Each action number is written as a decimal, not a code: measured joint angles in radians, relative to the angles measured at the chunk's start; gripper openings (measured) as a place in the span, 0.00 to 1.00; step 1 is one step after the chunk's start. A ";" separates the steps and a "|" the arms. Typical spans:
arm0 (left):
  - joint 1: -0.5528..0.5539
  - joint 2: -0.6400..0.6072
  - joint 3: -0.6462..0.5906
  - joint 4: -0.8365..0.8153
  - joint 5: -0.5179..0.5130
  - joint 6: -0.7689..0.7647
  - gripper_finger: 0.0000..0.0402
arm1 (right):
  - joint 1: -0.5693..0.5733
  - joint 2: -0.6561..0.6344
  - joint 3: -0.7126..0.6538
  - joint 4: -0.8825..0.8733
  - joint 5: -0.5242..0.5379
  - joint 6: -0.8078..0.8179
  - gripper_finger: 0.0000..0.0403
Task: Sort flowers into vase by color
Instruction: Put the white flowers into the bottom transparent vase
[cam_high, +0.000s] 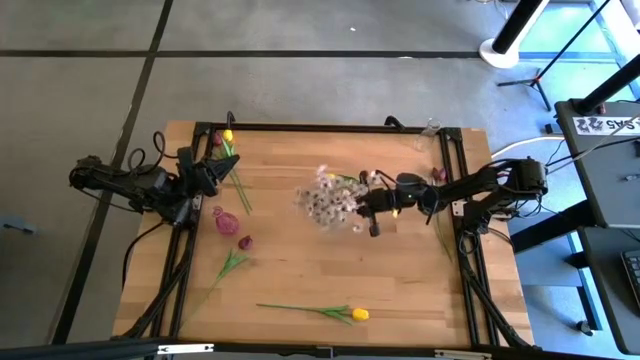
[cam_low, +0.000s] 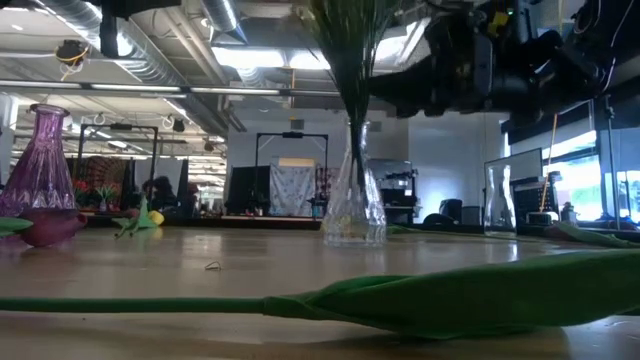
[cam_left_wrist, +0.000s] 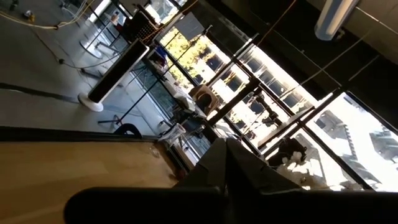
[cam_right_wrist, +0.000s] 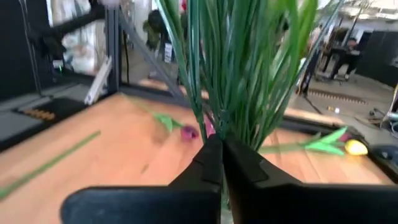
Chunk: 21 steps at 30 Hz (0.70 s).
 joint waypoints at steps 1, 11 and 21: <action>0.000 0.000 0.000 0.000 0.000 0.000 0.00 | 0.000 0.000 0.000 -0.016 0.006 -0.007 0.03; 0.000 0.000 0.000 -0.001 0.000 0.001 0.00 | 0.000 -0.012 0.000 -0.101 0.054 -0.055 0.21; 0.000 0.000 0.000 -0.003 0.000 0.002 0.00 | 0.000 -0.175 -0.002 -0.260 0.047 -0.078 0.41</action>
